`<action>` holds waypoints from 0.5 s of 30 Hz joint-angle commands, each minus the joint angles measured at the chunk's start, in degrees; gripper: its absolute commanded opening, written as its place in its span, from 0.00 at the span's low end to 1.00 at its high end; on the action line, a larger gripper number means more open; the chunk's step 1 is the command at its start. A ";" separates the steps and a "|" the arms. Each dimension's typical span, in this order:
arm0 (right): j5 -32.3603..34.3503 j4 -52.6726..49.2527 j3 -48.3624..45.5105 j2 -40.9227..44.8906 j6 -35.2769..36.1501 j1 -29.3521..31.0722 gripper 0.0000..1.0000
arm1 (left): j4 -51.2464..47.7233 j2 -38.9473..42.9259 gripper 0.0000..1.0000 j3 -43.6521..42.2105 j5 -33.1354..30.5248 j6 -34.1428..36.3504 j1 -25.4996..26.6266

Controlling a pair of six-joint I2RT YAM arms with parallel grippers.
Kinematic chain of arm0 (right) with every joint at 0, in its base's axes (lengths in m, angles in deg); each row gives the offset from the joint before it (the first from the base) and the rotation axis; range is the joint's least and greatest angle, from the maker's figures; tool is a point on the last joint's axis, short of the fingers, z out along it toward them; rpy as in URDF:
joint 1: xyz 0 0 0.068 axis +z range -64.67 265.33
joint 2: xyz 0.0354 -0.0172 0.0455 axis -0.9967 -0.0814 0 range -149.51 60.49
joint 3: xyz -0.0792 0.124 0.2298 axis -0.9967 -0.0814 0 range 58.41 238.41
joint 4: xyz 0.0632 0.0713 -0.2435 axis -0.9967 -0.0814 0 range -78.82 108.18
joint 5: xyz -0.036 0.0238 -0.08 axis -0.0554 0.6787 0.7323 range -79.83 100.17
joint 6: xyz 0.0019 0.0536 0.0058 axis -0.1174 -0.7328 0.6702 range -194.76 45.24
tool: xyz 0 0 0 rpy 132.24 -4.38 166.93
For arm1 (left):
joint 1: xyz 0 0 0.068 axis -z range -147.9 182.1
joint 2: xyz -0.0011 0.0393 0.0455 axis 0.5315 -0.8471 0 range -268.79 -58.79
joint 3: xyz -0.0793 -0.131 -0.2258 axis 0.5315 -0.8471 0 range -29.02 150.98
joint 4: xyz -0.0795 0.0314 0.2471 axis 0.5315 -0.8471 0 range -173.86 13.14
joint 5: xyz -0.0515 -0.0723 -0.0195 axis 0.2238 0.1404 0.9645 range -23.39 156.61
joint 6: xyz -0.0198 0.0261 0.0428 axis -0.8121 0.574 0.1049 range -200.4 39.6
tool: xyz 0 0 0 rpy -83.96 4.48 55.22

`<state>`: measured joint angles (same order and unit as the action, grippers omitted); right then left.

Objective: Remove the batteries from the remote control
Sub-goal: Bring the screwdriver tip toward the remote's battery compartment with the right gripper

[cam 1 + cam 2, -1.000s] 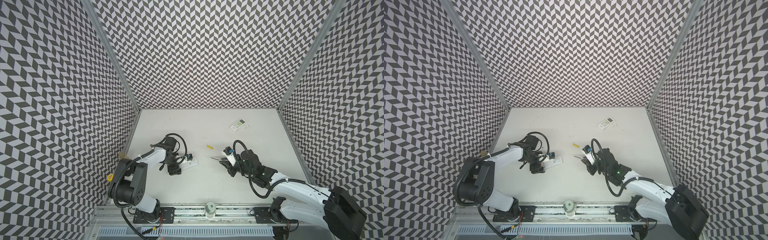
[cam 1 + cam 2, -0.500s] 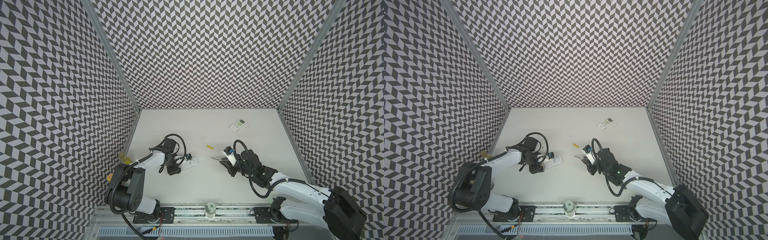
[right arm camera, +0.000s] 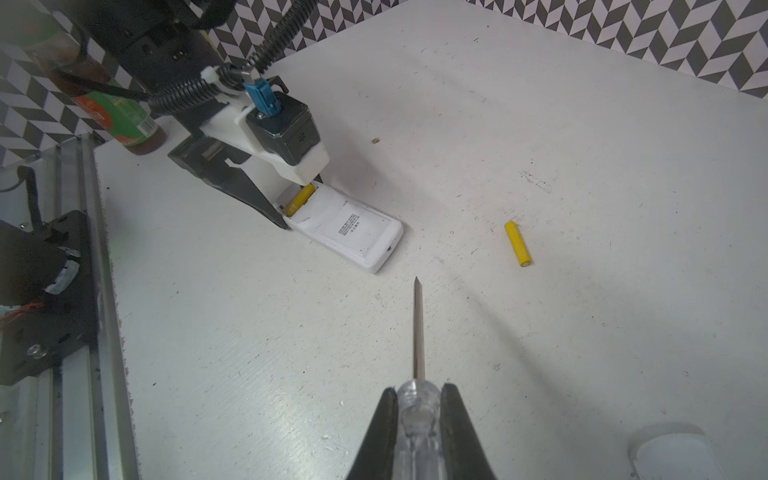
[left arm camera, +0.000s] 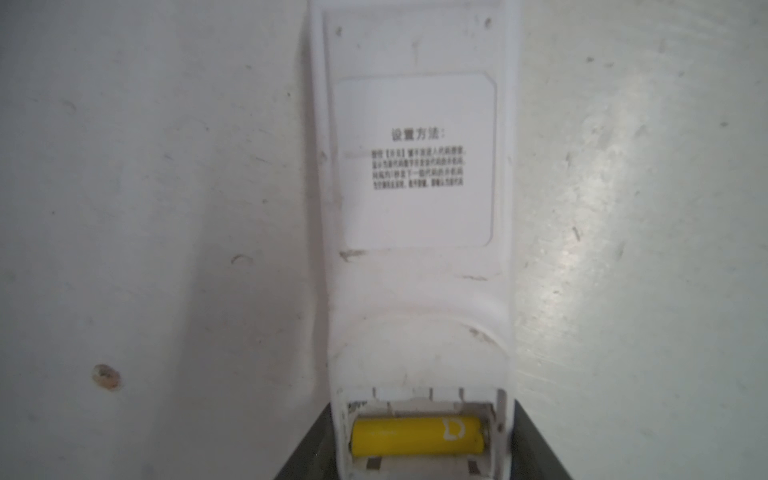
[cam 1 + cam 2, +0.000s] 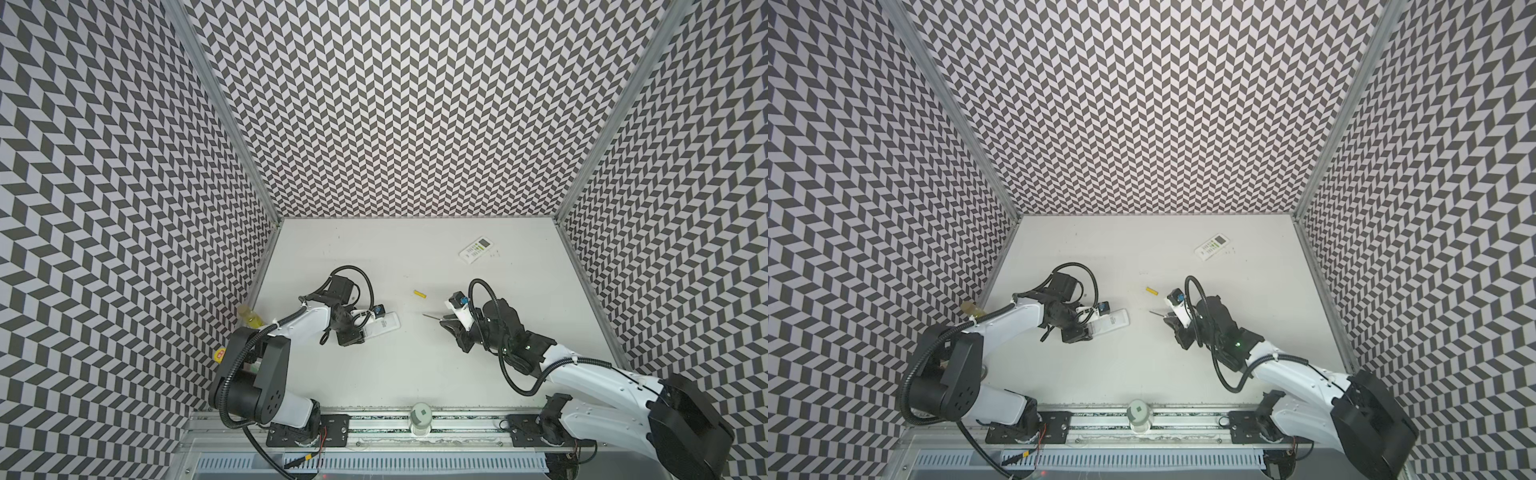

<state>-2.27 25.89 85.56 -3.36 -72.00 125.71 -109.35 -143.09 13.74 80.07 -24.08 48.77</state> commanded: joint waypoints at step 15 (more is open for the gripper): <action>-15.45 -0.15 3.94 -3.26 -20.16 -4.34 0.00 | 8.89 -1.37 0.37 0.41 5.63 -5.16 14.97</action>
<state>-13.92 24.16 87.40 -5.28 -86.88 121.54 -102.84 -143.63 13.87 84.39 -28.69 62.41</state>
